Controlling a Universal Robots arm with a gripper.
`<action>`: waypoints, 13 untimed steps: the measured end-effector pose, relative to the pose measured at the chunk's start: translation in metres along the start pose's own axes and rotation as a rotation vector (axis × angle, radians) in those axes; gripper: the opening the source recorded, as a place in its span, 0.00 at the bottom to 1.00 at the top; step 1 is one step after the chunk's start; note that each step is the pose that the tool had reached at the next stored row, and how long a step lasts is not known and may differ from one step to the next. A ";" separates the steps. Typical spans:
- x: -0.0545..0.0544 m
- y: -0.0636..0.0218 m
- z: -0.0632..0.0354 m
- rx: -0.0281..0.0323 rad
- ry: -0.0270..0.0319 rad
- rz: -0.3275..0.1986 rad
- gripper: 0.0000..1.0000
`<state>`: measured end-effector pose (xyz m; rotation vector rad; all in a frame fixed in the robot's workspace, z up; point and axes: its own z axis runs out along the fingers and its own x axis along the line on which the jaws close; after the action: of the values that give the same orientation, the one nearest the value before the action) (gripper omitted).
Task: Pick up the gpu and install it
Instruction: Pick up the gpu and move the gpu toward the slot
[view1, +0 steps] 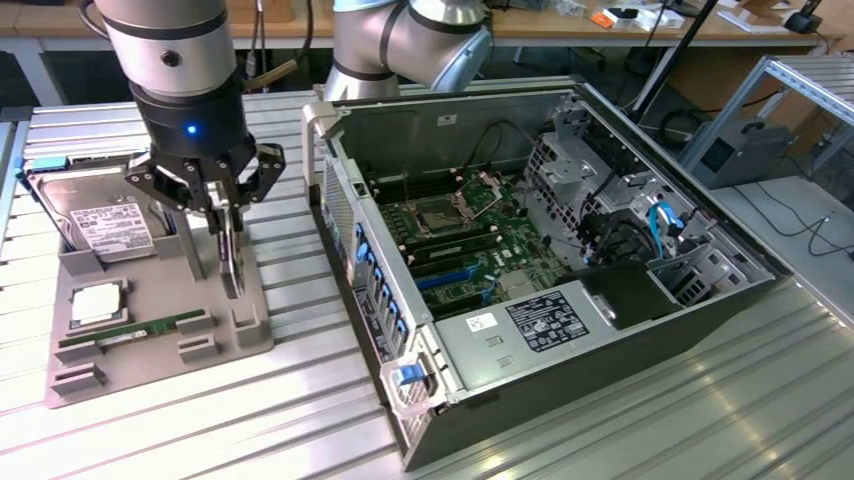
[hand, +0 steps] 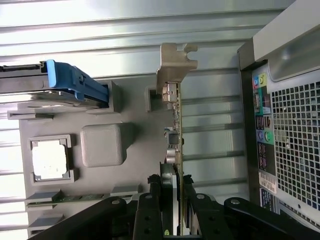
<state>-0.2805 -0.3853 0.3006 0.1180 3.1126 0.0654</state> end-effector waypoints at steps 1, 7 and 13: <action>0.000 0.0000 -0.0012 0.0000 0.0000 0.000 0.28; 0.000 0.0003 -0.0060 0.0000 0.0000 0.000 0.28; 0.000 0.0005 -0.0127 0.0001 0.0000 0.000 0.28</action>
<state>-0.2805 -0.3853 0.3133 0.1180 3.1126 0.0653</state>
